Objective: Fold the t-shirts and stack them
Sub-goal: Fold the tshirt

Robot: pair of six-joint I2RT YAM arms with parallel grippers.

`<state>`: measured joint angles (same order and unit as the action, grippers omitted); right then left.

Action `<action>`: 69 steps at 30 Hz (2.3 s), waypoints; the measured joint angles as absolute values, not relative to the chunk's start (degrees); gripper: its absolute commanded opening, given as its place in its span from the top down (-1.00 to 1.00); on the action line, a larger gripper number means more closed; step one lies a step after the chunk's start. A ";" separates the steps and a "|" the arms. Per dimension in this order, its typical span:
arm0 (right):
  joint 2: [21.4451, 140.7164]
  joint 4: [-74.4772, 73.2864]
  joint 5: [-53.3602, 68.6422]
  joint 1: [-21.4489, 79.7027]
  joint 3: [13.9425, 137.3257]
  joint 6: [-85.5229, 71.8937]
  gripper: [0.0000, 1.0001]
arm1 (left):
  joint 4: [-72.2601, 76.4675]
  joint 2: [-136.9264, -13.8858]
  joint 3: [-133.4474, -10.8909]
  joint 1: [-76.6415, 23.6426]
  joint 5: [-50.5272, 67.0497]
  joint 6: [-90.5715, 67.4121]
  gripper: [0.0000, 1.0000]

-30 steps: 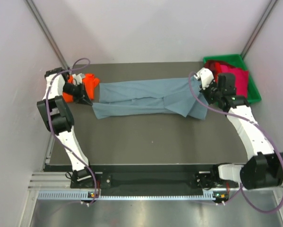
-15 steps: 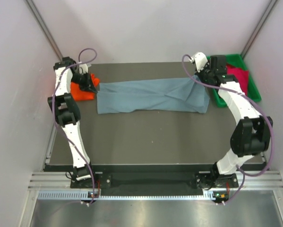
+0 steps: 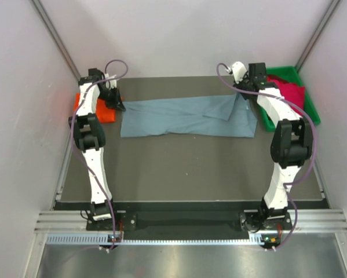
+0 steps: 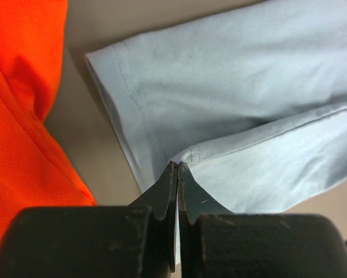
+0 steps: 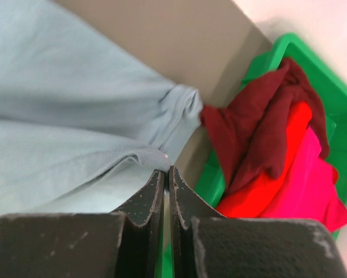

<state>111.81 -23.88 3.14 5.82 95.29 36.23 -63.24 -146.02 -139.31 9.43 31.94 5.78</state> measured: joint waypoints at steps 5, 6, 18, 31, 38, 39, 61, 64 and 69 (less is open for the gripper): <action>116.88 -24.05 3.86 5.15 101.47 35.35 1.00 | -62.94 -146.02 -139.41 7.68 27.20 5.87 1.00; 117.32 -24.12 4.03 5.10 102.17 35.18 1.00 | -62.92 -146.02 -139.41 7.42 26.28 5.87 1.00; 118.69 -24.56 4.38 5.50 104.97 34.33 1.00 | -62.61 -145.82 -139.37 8.38 21.96 6.17 1.00; 121.64 -23.81 4.05 7.86 105.91 34.37 1.00 | -62.78 -144.70 -138.85 9.89 21.52 6.35 1.00; 122.50 -23.33 2.81 8.01 105.91 34.50 1.00 | -62.50 -144.73 -138.85 7.94 19.55 6.61 1.00; 122.50 -23.35 2.68 8.01 105.91 34.48 1.00 | -62.50 -144.73 -138.85 7.62 19.31 6.61 1.00; 122.52 -22.11 -2.90 7.97 105.75 36.60 1.00 | -61.12 -144.90 -140.03 6.61 15.79 6.72 1.00; 122.83 -21.76 -3.38 8.01 105.75 37.08 1.00 | -60.75 -144.90 -140.25 6.63 15.20 6.72 1.00; 124.73 -20.18 -5.17 8.12 105.34 37.21 0.09 | -60.47 -144.90 -140.25 6.63 13.78 7.01 0.12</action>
<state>124.73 -20.18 -5.17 8.12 105.34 37.21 -60.47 -144.90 -140.25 6.63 13.78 7.01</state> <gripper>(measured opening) 0.273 0.248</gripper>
